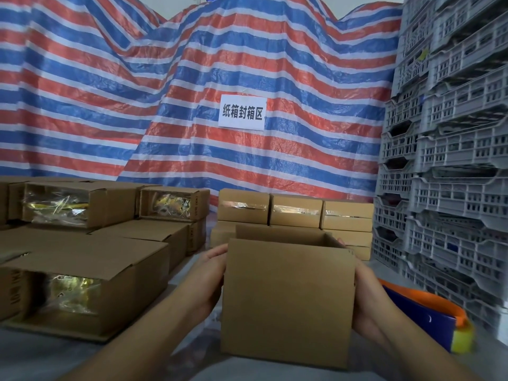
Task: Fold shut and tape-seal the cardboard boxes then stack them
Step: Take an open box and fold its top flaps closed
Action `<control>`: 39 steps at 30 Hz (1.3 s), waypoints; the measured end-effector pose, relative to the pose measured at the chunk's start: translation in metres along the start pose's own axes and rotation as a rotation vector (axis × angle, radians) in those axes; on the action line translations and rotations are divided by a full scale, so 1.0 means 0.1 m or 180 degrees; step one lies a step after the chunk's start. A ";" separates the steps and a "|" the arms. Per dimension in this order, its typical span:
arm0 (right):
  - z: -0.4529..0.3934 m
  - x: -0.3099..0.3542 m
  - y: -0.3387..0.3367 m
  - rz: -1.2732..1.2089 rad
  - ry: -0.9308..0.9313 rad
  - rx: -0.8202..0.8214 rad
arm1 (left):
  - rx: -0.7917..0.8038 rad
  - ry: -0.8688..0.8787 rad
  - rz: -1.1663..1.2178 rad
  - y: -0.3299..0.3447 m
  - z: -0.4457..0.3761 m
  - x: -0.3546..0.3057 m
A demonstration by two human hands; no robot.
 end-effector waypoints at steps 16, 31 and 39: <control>-0.09 -0.05 -0.08 0.0480 -0.0184 0.0431 | 0.0910 0.0033 -0.0881 -0.08 -0.07 -0.14; -0.11 -0.10 -0.11 0.0374 -0.0111 0.0309 | 0.0180 0.0125 -0.1221 -0.05 -0.09 -0.07; -0.20 -0.07 -0.11 0.0206 -0.0104 0.0411 | 0.0105 0.0082 -0.1179 -0.03 -0.07 -0.07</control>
Point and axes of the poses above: each hand's wrist, its own z-axis away from the middle knuckle, its own y-axis out of the palm, x = y × z, the point moved 3 cm from there along -z, towards the middle knuckle, and after that the axes turned 10 degrees about z, right-handed, at the moved point
